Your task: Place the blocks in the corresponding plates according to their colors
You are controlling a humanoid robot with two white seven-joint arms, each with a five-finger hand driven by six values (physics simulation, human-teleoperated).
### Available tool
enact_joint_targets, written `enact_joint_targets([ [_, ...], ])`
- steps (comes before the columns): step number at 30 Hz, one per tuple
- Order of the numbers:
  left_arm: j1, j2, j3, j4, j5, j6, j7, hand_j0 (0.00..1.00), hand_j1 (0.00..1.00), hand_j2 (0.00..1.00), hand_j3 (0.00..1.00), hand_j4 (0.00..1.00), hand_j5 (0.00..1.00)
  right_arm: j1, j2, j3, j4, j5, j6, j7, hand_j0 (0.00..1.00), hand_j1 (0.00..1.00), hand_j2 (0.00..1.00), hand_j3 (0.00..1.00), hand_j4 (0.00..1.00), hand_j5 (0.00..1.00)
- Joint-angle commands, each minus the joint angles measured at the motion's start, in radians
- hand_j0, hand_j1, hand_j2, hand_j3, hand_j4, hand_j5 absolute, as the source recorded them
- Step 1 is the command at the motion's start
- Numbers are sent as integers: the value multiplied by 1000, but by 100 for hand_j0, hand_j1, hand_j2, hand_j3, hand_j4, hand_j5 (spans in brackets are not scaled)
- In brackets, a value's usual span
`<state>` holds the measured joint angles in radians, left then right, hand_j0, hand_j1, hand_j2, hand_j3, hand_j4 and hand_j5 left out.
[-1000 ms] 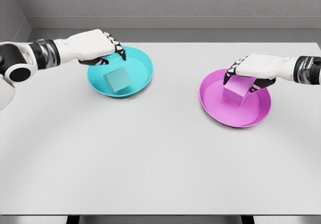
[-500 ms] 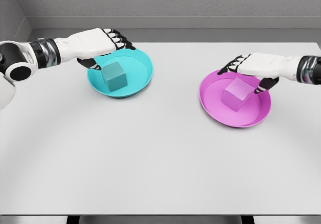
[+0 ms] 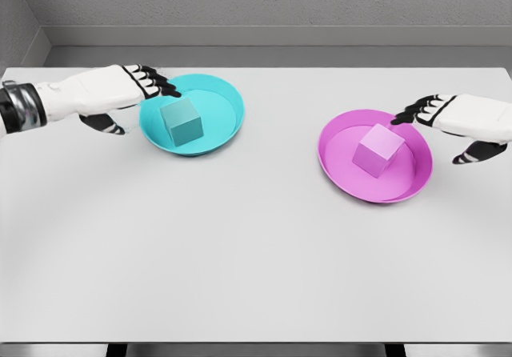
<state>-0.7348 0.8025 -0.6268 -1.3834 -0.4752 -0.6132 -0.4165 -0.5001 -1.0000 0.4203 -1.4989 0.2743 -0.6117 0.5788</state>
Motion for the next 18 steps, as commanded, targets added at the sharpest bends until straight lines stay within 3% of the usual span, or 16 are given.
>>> enact_joint_targets([
  [1, 2, 87, 4, -39, 66, 2, 1, 100, 100, 100, 100, 100, 100, 0, -5, -9, -3, -9, 1, 0, 100, 100, 100, 100, 100, 100],
  [5, 63, 164, 9, -112, 79, 2, 1, 100, 100, 100, 100, 100, 100, 0, -5, -8, -3, -9, 1, 0, 100, 100, 100, 100, 100, 100],
  [8, 71, 193, 9, -115, 84, 2, 1, 100, 100, 100, 100, 100, 100, 2, -3, -8, -4, -9, 1, 0, 100, 100, 100, 100, 100, 100],
  [11, 130, 256, 15, -117, 113, 2, -1, 100, 100, 100, 100, 100, 100, 5, -5, -8, -7, -9, 1, 0, 100, 100, 100, 100, 100, 100],
  [15, 221, 288, 111, -125, 113, 2, -1, 100, 100, 100, 100, 100, 100, 5, -5, -8, -7, -9, 1, 0, 100, 100, 100, 100, 100, 100],
  [18, 233, 291, 114, -143, 113, 2, -5, 100, 100, 100, 100, 100, 100, 5, -5, -8, -7, -9, 1, 0, 100, 100, 100, 100, 100, 100],
])
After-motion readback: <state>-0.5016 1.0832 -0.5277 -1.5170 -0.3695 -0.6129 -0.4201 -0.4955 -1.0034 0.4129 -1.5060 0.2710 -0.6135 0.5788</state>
